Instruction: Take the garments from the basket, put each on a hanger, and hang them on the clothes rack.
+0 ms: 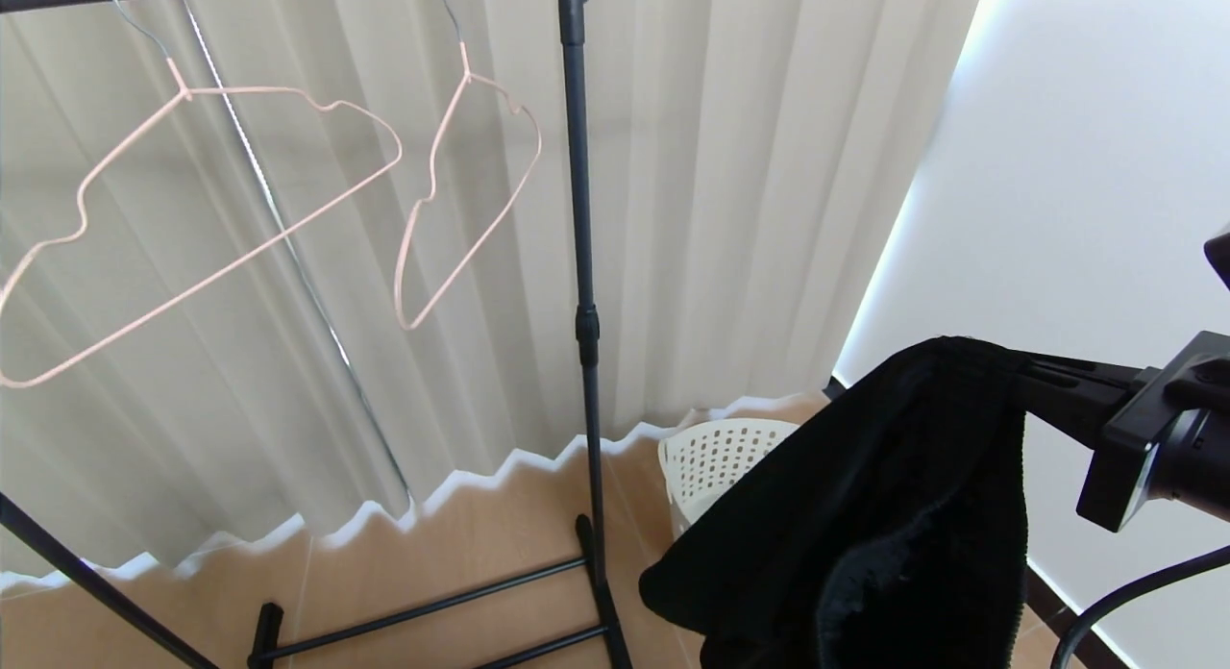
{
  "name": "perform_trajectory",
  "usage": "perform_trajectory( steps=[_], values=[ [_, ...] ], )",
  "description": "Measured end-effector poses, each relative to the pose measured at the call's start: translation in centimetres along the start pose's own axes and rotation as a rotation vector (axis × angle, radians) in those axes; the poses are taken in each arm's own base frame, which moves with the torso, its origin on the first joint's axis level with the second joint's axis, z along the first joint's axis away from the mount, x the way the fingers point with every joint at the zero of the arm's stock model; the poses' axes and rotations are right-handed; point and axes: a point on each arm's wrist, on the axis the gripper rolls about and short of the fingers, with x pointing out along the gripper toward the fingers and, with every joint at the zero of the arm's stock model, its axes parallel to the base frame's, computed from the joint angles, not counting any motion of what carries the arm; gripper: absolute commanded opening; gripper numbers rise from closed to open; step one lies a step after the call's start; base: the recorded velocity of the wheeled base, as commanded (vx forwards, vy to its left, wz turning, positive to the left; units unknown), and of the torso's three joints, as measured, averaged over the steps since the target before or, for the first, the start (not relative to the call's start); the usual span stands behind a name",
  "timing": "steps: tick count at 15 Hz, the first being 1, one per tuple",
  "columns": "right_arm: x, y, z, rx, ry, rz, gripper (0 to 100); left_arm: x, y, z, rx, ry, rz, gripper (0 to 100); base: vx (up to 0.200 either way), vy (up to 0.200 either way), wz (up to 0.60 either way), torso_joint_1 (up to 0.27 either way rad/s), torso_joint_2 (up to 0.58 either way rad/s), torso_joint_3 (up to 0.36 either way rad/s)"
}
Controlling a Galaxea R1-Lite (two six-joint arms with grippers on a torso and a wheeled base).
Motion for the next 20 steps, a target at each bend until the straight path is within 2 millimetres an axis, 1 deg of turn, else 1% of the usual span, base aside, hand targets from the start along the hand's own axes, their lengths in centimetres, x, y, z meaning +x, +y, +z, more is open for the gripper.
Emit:
perform_trajectory(
  steps=[8, 14, 20],
  values=[
    [0.0, 0.0, 0.0, 0.0, -0.001, 0.0, 0, 0.0, 0.0, 0.0, -0.001, 0.0, 0.001, 100, 0.0, 0.0, 0.0, 0.192, -0.52, -0.334],
    [0.01, 0.03, -0.14, -0.002, 0.005, 0.001, 0, 0.0, 0.0, 0.0, -0.001, 0.0, 0.002, 100, 0.0, 0.0, 0.0, 0.244, -0.59, -0.35],
    [-0.02, 0.01, -0.13, -0.002, 0.003, 0.001, 0, 0.0, 0.0, 0.0, -0.001, 0.0, 0.002, 100, 0.0, 0.0, 0.0, 0.185, -0.43, -0.244]
  ],
)
